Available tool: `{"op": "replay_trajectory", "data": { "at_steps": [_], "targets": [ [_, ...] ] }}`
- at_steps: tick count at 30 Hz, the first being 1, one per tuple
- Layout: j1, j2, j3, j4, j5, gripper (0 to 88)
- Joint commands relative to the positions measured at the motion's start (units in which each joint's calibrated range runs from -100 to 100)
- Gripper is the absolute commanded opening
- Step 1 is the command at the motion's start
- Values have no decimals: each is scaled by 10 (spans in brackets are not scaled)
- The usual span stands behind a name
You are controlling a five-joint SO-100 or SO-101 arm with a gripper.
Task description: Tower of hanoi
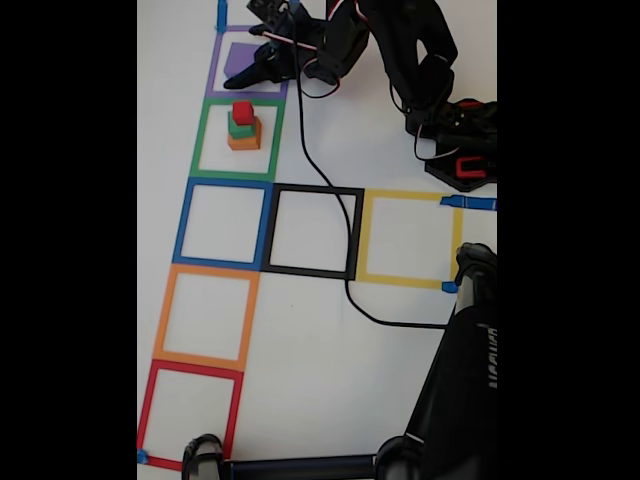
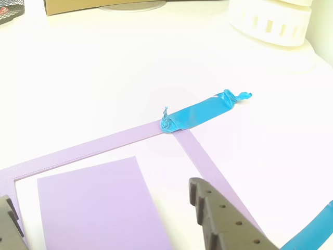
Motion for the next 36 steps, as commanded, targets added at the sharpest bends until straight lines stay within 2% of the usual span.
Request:
{"op": "replay_trajectory", "data": {
  "at_steps": [1,25,36],
  "targets": [
    [-1,-10,-6,-15,0,387],
    [-31,-42,49,-20,0,340],
    [-35,-40,49,-22,0,189]
  ]
}}
